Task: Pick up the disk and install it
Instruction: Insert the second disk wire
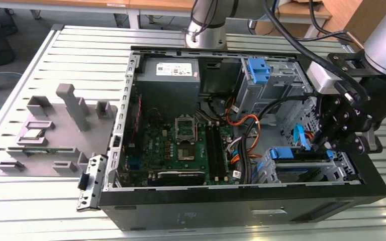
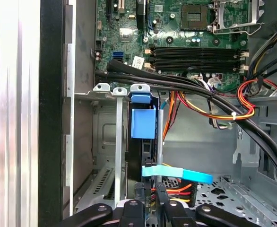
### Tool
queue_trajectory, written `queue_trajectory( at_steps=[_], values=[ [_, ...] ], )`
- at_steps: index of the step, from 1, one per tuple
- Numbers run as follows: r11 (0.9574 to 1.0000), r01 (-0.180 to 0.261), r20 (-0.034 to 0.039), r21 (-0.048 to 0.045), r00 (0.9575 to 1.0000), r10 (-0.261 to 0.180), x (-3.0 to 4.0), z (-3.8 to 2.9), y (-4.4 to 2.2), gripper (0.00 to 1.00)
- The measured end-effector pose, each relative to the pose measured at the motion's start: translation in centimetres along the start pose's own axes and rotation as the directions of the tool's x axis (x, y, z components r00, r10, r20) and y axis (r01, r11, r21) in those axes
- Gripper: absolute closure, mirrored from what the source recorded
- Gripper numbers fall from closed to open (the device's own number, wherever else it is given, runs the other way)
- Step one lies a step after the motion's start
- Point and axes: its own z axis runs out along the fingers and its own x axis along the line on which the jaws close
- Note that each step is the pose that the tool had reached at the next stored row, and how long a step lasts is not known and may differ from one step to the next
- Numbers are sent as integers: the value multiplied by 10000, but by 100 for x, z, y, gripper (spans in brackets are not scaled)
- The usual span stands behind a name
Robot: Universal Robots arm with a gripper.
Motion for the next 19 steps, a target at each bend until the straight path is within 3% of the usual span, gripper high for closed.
queue_trajectory(
  at_steps=[4, 17, 19],
  values=[
    [9999, -1, 0, -141, 10000, 1, 0, -6, -55, 76],
    [9999, -1, -1, -151, 10000, 1, 0, -3, -56, 76],
    [9999, -1, -1, -151, 10000, 1, 0, -3, -56, 84]
  ],
)
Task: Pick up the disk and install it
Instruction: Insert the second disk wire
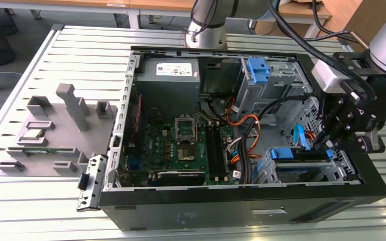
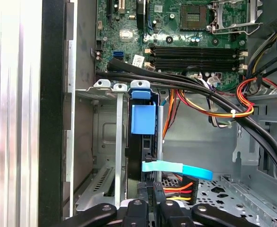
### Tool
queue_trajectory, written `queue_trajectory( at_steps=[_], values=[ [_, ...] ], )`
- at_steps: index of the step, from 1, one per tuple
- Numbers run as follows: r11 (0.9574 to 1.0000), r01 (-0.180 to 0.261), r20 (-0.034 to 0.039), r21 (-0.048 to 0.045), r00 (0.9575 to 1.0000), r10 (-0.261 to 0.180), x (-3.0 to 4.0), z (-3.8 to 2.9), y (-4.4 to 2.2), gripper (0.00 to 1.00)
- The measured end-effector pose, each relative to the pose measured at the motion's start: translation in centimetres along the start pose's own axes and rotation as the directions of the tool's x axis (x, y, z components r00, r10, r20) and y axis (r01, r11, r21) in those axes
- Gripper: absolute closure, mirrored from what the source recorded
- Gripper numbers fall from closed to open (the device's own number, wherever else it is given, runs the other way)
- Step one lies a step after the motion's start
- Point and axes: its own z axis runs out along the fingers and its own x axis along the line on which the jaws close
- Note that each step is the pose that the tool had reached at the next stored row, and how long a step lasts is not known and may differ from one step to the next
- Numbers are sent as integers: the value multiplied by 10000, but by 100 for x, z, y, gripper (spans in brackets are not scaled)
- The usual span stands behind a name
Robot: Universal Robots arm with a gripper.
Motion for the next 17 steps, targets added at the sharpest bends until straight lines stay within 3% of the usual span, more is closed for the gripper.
queue_trajectory(
  at_steps=[17],
  values=[
    [10000, 47, -7, 16, 10000, -47, 0, 2, 23, 84]
  ],
)
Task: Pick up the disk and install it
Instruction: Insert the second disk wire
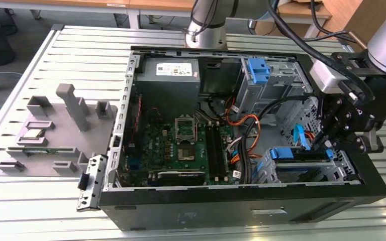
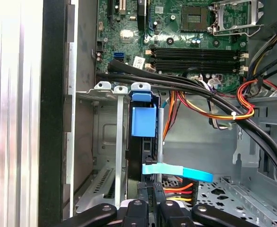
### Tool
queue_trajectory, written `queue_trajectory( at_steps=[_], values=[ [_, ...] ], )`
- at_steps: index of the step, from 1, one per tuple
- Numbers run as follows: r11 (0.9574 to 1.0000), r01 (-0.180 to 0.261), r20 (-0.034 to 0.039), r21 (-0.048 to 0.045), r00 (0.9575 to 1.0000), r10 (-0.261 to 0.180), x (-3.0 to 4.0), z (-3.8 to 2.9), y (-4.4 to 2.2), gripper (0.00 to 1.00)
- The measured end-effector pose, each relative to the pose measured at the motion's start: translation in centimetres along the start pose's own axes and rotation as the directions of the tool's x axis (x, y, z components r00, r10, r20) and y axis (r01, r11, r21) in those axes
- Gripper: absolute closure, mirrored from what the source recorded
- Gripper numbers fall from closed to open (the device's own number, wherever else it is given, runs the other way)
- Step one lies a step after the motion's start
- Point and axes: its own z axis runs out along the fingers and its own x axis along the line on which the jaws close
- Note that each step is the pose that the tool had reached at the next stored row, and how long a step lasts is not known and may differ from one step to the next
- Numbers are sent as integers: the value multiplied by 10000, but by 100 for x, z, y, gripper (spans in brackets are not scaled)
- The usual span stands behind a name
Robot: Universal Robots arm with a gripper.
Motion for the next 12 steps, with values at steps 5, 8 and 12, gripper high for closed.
queue_trajectory(
  at_steps=[5, 8, 12],
  values=[
    [10000, 4, 0, 9, 10000, -4, 2, 13, 18, 84],
    [10000, 7, 0, 10, 10000, -7, 1, 19, 24, 84],
    [10000, 10, 7, 12, 10000, -10, 2, 32, 34, 84]
  ],
)
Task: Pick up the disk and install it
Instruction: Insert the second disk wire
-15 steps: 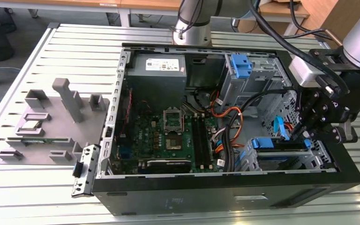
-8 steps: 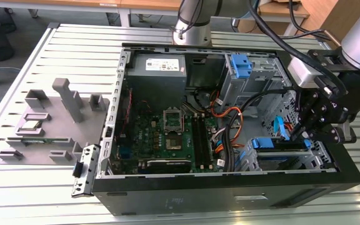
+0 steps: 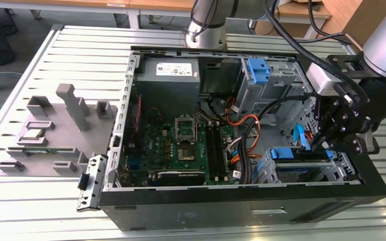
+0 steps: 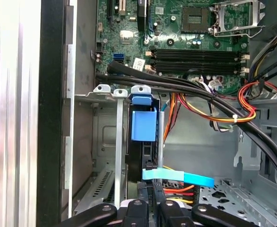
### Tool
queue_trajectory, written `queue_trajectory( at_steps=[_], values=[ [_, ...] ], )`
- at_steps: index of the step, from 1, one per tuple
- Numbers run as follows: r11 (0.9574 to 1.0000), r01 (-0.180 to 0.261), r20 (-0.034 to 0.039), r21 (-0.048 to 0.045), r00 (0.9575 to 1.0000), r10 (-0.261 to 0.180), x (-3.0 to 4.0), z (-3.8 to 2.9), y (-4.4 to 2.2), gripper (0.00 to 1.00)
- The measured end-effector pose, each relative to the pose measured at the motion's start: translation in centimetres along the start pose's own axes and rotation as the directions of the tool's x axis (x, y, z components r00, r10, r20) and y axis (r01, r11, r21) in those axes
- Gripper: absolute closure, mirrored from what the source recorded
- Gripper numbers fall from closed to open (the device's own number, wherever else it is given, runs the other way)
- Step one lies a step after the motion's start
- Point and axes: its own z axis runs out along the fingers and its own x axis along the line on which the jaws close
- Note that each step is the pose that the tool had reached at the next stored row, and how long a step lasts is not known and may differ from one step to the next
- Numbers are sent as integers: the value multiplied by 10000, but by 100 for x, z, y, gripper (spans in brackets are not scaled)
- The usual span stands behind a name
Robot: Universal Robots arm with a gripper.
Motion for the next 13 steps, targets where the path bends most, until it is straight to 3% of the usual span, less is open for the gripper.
queue_trajectory(
  at_steps=[13],
  values=[
    [10000, 0, -2, 0, 10000, 0, -1, 36, 3, 84]
  ],
)
